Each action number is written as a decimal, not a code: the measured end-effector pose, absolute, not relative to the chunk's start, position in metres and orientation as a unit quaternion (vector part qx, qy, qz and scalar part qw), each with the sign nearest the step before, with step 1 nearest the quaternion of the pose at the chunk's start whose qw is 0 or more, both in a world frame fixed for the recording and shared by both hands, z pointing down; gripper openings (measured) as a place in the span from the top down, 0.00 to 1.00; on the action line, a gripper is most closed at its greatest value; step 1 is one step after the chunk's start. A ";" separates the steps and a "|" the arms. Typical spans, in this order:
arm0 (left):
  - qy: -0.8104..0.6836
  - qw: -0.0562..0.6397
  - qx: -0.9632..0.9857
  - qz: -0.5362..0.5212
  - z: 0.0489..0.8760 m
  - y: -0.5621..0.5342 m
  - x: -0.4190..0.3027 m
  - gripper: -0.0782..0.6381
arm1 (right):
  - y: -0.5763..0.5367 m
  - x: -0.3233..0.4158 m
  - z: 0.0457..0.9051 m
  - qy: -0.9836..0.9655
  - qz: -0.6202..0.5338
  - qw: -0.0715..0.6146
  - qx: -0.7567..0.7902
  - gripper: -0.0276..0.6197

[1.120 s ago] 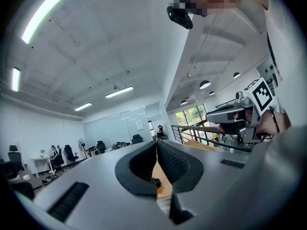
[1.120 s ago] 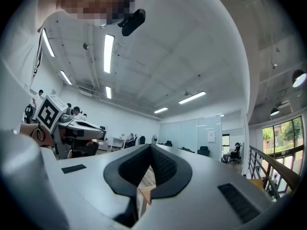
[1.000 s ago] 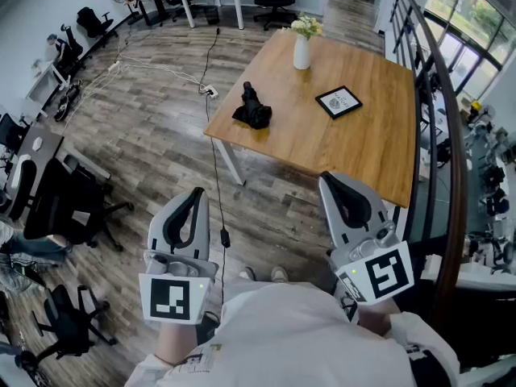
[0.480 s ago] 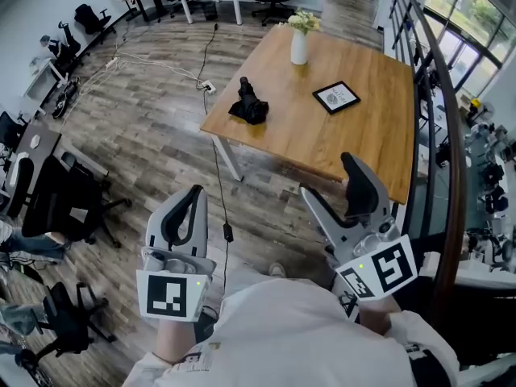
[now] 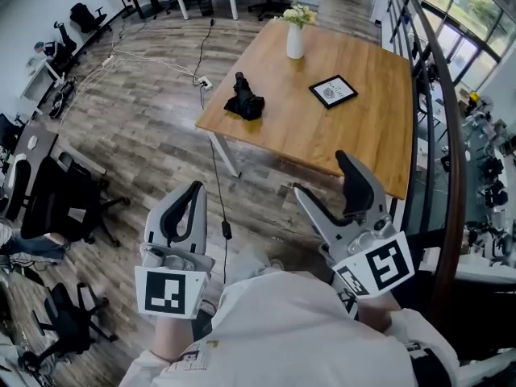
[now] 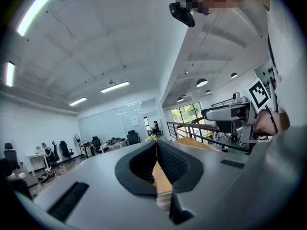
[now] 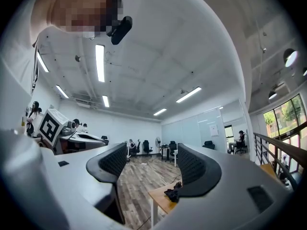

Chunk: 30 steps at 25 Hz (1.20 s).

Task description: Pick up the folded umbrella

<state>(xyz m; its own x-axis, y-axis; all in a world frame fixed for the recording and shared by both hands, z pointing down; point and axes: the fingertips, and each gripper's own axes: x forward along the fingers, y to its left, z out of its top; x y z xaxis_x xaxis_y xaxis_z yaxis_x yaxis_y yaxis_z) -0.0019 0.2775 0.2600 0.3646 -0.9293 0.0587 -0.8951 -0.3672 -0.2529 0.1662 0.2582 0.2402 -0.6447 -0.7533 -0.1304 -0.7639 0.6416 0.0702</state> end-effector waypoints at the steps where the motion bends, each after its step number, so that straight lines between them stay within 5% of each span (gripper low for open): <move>1: 0.556 0.088 -0.821 -0.096 0.261 0.276 -0.002 0.87 | 0.256 0.165 0.242 0.906 0.059 0.044 -0.418 0.43; 30: 0.542 0.056 -0.829 -0.124 0.291 0.042 -0.118 0.86 | -0.005 0.029 0.293 0.911 0.009 -0.027 -0.411 0.42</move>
